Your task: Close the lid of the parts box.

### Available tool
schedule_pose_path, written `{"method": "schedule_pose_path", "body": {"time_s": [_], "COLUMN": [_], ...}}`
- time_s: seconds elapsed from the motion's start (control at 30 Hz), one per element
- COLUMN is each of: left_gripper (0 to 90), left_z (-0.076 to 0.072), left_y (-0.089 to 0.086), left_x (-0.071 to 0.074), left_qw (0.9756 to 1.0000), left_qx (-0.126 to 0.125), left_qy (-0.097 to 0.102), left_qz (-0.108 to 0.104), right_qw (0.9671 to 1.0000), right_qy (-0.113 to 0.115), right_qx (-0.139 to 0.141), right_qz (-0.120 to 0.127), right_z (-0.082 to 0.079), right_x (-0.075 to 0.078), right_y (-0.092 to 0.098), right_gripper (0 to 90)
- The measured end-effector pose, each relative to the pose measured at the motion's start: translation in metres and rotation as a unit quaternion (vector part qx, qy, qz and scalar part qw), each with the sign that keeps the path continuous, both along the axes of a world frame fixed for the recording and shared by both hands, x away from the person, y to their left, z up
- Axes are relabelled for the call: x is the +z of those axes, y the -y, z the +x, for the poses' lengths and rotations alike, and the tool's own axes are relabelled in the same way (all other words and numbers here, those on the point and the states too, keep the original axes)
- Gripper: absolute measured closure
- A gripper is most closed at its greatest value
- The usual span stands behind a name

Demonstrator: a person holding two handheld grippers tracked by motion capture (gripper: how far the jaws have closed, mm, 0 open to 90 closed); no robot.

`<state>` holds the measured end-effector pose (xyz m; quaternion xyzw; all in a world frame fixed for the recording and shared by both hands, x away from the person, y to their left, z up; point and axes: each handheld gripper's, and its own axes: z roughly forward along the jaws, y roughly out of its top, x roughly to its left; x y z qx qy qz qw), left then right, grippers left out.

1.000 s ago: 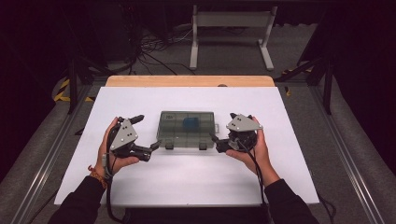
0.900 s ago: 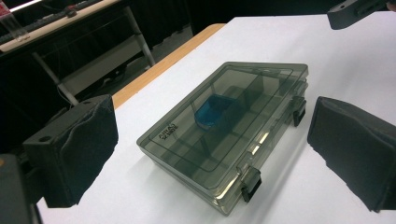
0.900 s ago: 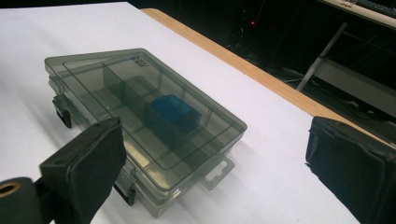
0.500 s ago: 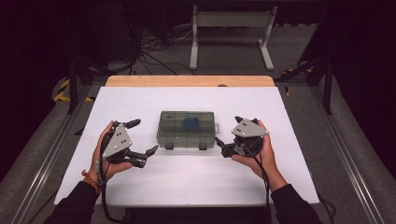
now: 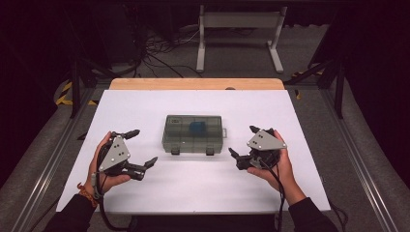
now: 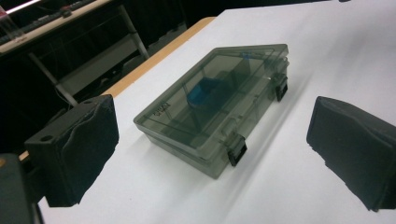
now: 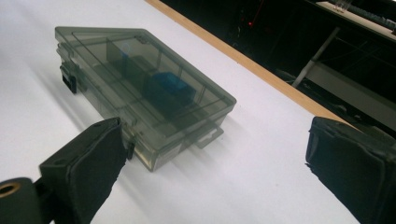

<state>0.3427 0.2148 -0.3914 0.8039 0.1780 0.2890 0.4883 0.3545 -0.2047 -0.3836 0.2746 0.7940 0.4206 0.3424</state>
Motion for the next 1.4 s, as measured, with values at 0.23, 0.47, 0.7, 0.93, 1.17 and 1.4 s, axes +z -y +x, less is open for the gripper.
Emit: {"method": "schedule_pose_path", "body": {"time_s": [0.23, 0.47, 0.7, 0.93, 1.17, 1.4], "left_gripper": [3.0, 2.6, 2.5, 2.5, 2.5, 2.5], "left_z": [-0.006, -0.013, -0.018, -0.026, -0.033, -0.033], "left_y": [-0.005, -0.014, -0.021, -0.029, -0.034, -0.031], "left_x": [-0.007, -0.016, -0.023, -0.031, -0.034, -0.036], "left_qw": [0.9999, 0.9996, 0.9994, 0.9987, 0.9982, 0.9981], "left_qx": [0.008, 0.018, 0.022, 0.028, 0.032, 0.028], "left_qy": [0.0, -0.007, -0.022, -0.043, -0.051, -0.053], "left_qz": [0.014, 0.018, 0.014, 0.008, 0.006, 0.011], "right_qw": [1.0, 0.9999, 0.9998, 0.9997, 0.9996, 0.9998], "right_qy": [0.005, 0.005, 0.004, -0.004, -0.011, -0.007], "right_qx": [0.001, -0.002, -0.01, -0.017, -0.022, -0.018], "right_qz": [-0.006, -0.015, -0.016, -0.016, -0.009, -0.006], "right_z": [-0.008, -0.016, -0.023, -0.036, -0.049, -0.053], "right_x": [-0.005, -0.011, -0.018, -0.031, -0.039, -0.038], "right_y": [0.009, 0.021, 0.033, 0.044, 0.051, 0.05], "right_gripper": [5.7, 5.7, 5.8, 6.0, 6.0, 5.4]}}
